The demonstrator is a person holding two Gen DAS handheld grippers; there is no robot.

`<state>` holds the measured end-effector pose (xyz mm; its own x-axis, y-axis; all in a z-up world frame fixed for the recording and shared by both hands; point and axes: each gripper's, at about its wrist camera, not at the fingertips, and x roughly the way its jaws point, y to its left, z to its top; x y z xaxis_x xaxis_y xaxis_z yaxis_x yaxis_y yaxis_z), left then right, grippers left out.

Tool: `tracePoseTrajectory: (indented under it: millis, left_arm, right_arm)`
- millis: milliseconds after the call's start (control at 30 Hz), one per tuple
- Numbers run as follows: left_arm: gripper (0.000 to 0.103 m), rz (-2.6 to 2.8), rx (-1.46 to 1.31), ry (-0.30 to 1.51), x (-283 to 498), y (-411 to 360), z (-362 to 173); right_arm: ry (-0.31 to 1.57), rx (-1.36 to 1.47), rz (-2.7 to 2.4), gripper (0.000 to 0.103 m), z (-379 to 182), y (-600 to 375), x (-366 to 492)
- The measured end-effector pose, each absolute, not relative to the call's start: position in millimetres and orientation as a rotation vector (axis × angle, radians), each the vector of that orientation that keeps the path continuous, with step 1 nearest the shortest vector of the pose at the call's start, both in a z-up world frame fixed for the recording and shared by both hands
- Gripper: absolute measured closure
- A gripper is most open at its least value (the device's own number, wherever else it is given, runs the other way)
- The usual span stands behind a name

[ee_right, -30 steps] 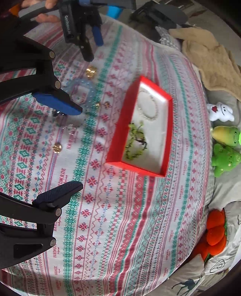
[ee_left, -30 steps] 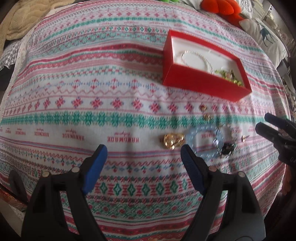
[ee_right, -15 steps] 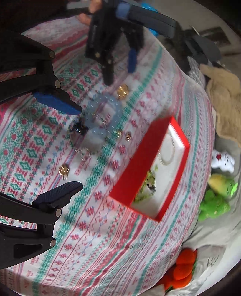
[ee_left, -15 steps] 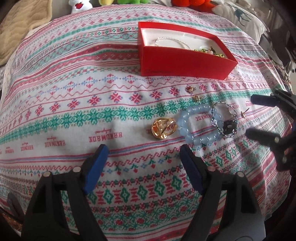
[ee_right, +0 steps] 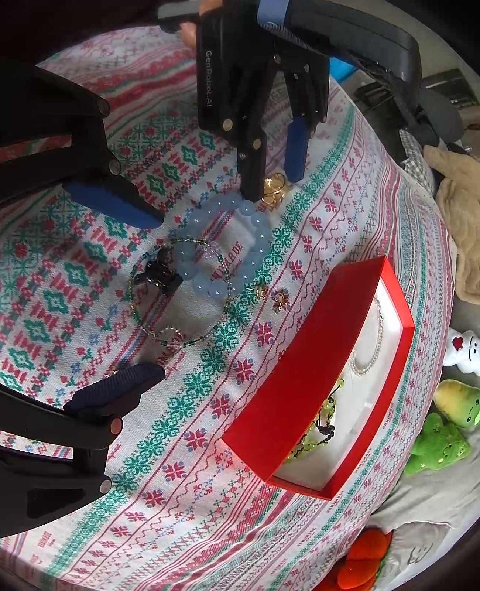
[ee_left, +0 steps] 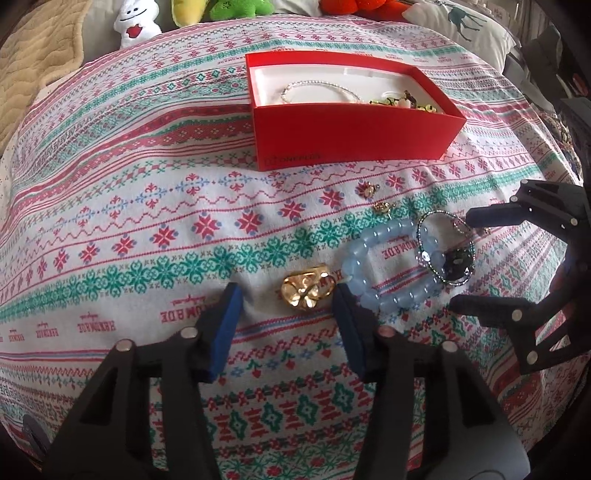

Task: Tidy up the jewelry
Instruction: 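Move the left gripper back to the pile and grasp the gold knot ring, then grasp the thin beaded bracelet with black bead using the right gripper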

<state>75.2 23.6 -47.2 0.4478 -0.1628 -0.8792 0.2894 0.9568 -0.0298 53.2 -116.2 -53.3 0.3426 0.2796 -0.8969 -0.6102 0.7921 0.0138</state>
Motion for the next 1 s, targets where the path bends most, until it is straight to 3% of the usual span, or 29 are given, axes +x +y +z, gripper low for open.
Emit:
tracePoseTrajectory:
  millis: [100,167,800,1000]
  left_arm:
    - [0.064,-0.279,0.137,1.069,76,24,-47]
    - [0.078,-0.279,0.130,1.073,78,22,-47]
    - [0.078,-0.262,0.101,1.094,80,25,-45]
    - [0.078,-0.260,0.096,1.096,80,26,-45]
  right_arm:
    - [1.072,-0.344,0.597,0.026,-54,-114,58]
    - [1.070,-0.334,0.599,0.026,-55,-114,62]
    - [1.024,-0.370,0.613,0.027,-59,-105,70]
    - [1.017,-0.377,0.616,0.041,-57,-107,74]
